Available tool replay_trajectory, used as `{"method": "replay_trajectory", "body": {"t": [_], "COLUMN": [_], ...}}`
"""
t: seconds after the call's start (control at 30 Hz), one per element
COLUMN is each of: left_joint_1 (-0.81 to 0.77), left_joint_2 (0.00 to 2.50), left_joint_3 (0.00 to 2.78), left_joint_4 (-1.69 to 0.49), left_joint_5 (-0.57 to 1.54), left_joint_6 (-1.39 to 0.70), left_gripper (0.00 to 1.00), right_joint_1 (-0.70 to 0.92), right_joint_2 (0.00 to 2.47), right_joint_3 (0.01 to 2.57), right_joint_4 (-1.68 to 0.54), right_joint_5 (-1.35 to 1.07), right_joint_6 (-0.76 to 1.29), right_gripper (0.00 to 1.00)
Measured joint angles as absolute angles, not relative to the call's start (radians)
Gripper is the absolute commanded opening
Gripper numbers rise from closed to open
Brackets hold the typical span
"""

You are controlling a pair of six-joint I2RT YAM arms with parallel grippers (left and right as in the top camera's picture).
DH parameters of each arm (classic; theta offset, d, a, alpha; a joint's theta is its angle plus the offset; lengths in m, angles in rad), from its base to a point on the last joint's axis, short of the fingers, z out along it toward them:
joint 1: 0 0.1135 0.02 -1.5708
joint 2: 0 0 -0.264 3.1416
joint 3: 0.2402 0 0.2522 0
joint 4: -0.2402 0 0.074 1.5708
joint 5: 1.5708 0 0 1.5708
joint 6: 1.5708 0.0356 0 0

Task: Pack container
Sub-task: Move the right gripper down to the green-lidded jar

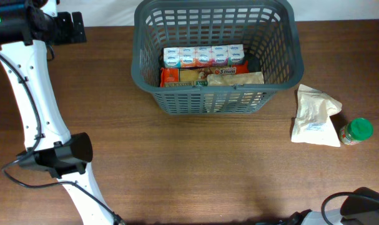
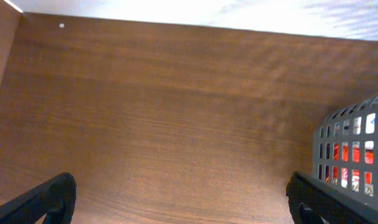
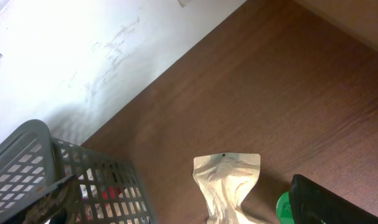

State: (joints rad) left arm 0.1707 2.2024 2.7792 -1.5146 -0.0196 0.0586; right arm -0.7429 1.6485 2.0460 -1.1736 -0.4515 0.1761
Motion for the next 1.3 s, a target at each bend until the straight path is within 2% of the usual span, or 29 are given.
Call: {"method": "replay_trajectory", "body": {"t": [0.9,1.07,1.3], "left_joint_1": [0.171,0.171,0.171], "left_joint_2": [2.202,2.202,2.202], "left_joint_3": [2.767,2.767,2.767], "left_joint_4": [-1.515,-1.515,-1.515], "left_joint_5": [-0.020,-0.020,-0.020], "left_joint_6": [0.059,0.059,0.059], "left_gripper": [0.99,0.99,0.99], "right_joint_1": [-0.743,-0.739,-0.743], "right_joint_2": [1.649,1.660,1.797], "right_joint_3": [2.046,2.028,1.805], "right_joint_4": [-1.171,-1.248,-1.208], "right_joint_5": [-0.450,-0.300,-0.104], "right_joint_6": [0.172,0.153,0.218], "right_gripper": [0.99,0.99,0.99]}}
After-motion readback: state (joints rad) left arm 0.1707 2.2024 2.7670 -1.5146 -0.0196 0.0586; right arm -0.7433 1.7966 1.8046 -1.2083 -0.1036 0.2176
